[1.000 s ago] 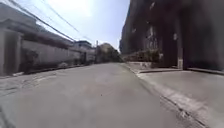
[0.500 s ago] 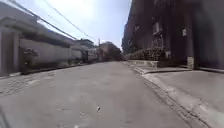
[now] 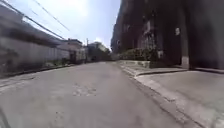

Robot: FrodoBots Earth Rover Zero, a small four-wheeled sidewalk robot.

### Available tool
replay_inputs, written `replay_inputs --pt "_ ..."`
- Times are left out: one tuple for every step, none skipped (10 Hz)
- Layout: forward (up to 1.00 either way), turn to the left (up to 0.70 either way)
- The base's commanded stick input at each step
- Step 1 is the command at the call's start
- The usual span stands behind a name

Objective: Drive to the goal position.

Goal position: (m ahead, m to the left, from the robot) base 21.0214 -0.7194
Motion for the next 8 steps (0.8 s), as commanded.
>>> replay_inputs --pt "1.0 -0.25" --pt "1.0 -0.05" --pt "1.0 0.09" --pt "1.0 0.09" --pt "1.0 0.09" --pt "1.0 0.09" --pt "1.0 0.09" --pt "1.0 0.09"
